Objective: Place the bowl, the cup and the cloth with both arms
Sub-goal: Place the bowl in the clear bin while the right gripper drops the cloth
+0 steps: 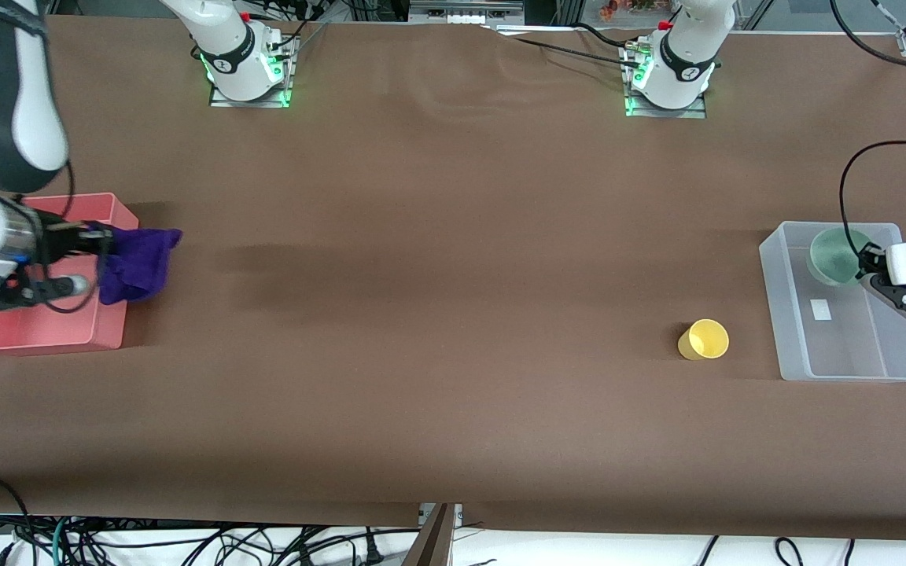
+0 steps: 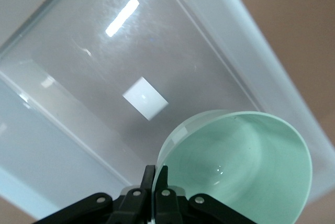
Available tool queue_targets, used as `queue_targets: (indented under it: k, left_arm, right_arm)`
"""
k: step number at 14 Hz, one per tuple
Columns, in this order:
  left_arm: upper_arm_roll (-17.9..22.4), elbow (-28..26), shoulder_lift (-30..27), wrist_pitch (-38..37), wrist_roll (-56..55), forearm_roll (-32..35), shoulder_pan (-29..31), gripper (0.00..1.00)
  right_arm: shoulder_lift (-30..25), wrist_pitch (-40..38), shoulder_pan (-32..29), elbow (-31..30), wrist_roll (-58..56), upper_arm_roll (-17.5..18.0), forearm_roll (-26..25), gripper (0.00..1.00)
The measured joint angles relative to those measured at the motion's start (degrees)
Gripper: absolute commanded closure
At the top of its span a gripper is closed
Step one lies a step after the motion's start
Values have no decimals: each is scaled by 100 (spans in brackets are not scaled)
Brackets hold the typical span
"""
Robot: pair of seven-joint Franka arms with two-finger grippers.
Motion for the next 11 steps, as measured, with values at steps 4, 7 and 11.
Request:
queue_targets:
  k: [4, 7, 11]
  left_arm:
    - [0, 26, 530, 685, 3, 0, 139, 87]
    - [-5, 89, 684, 750, 14, 0, 189, 0]
    - [-21, 199, 640, 738, 53, 0, 196, 0]
  right_arm:
    - [33, -24, -112, 26, -1269, -733, -13, 100]
    - [73, 25, -203, 27, -1848, -1094, -36, 100]
    - [221, 381, -336, -21, -2223, -1254, -96, 100]
